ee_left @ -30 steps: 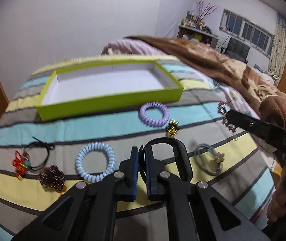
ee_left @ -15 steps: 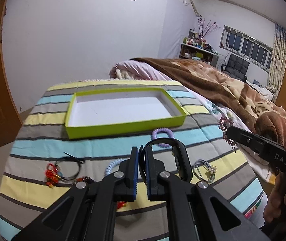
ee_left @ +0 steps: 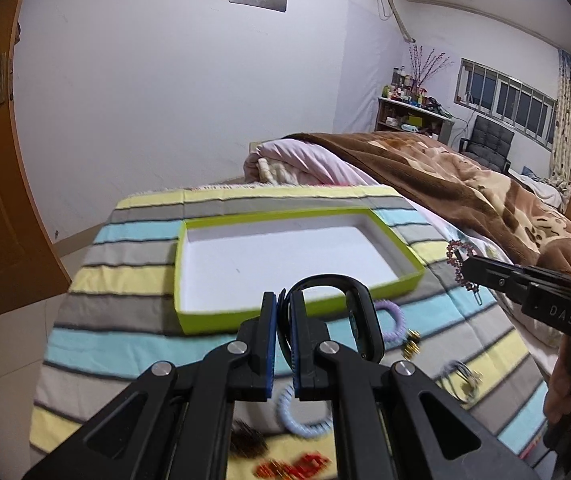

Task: Organize jewelry
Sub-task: 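Lift the pink hair clip with the right gripper while the left gripper grasps the black watch band, then carry both items into the green tray and open both grippers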

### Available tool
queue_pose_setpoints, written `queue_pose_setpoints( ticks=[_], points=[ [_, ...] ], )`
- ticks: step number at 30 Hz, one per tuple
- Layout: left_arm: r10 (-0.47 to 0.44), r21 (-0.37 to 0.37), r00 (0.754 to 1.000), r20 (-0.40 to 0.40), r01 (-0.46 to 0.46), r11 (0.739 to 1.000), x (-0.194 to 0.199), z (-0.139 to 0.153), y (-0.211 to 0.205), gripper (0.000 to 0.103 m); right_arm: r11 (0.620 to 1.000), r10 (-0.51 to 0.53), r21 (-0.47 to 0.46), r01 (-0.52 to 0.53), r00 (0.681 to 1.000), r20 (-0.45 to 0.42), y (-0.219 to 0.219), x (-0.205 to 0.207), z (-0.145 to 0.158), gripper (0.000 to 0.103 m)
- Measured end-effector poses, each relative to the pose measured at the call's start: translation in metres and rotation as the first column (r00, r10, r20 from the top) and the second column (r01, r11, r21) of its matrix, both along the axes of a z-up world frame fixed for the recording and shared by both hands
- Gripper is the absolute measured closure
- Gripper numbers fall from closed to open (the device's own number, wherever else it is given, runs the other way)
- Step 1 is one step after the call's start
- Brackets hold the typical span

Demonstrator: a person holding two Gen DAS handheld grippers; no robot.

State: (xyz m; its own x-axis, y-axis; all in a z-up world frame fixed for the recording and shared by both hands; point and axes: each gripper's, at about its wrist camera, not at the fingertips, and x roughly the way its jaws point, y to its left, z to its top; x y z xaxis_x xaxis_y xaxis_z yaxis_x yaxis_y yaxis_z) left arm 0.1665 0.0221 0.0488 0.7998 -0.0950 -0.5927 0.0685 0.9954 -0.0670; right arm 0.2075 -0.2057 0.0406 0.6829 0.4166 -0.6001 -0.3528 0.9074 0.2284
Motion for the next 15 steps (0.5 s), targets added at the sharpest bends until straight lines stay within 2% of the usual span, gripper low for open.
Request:
queue_pose_setpoints(
  ticks=[8,15],
  points=[
    [0.041,0.016,0.999,0.004,-0.041,0.999,0.052,-0.007,0.023,0.097,0.998,0.019,-0.060,-0.020,1.000,-0.007,0.018,0.060,-0.006,0.093],
    [0.060,0.052,0.998,-0.021,-0.059,0.997,0.101,-0.022,0.037,0.096,0.991,0.004,-0.130,-0.009,0.999,-0.041,0.028,0.115,-0.030,0.093]
  ],
)
